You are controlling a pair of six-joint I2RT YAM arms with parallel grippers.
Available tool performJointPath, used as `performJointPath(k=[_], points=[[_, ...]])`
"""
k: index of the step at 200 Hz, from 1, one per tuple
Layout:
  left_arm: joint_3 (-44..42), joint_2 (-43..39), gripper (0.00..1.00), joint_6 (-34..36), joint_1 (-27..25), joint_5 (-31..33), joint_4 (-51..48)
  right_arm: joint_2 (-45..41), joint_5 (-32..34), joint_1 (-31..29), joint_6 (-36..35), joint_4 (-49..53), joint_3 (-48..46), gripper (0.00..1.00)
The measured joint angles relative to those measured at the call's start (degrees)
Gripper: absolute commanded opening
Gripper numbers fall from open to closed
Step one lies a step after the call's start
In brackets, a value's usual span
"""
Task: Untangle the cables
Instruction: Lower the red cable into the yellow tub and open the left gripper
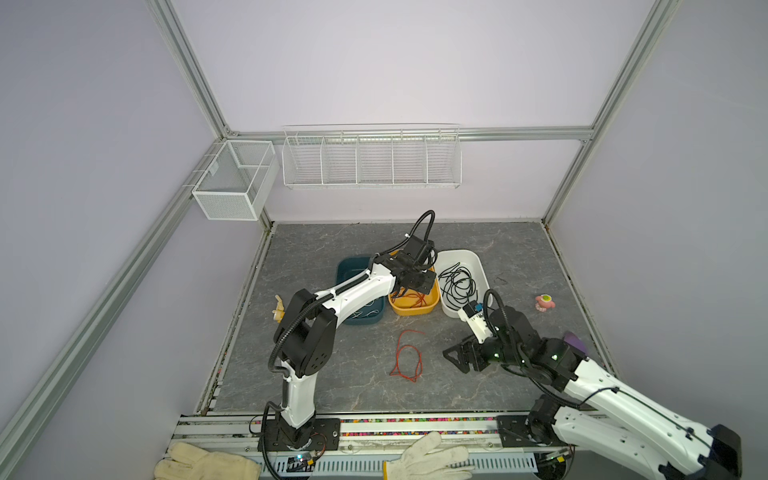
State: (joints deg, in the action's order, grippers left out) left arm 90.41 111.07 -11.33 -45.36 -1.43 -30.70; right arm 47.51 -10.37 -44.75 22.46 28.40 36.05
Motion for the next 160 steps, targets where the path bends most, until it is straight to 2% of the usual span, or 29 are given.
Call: performJointPath(k=[160], points=[[-7.72, 0.98, 0.00, 2.19, 0.00, 3.30, 14.01, 2.01, 0.02, -0.02, -0.20, -0.02, 0.00, 0.88]])
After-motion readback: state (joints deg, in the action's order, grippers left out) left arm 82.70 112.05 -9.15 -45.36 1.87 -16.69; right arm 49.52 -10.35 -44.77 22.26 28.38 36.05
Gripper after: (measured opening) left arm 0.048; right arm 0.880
